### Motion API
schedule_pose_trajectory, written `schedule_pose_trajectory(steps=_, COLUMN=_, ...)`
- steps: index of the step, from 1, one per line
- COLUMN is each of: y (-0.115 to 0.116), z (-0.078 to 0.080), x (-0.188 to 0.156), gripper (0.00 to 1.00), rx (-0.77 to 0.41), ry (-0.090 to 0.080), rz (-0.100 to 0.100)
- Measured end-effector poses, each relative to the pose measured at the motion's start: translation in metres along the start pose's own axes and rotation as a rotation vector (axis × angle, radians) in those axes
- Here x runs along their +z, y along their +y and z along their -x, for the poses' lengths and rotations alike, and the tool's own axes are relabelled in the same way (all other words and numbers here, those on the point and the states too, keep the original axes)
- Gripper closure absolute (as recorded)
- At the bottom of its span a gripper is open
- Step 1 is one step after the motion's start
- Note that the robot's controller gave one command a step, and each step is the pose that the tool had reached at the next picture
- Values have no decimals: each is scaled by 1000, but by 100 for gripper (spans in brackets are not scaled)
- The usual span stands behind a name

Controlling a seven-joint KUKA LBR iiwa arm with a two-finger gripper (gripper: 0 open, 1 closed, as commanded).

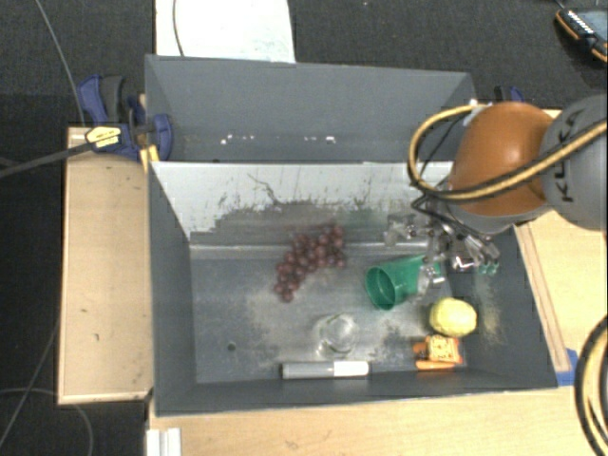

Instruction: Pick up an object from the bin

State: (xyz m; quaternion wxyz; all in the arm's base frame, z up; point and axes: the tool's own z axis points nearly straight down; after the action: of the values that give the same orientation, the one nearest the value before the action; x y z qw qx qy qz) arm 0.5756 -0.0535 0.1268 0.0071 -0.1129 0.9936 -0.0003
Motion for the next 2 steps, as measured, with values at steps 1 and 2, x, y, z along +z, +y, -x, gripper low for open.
schedule_pose_trajectory(steps=1, y=-10, z=-8, x=22, gripper=0, rx=-137, ry=6, rz=5)
schedule_pose_trajectory(steps=2, y=-8, z=1, x=12, gripper=0, rx=13, ry=-5, rz=2)
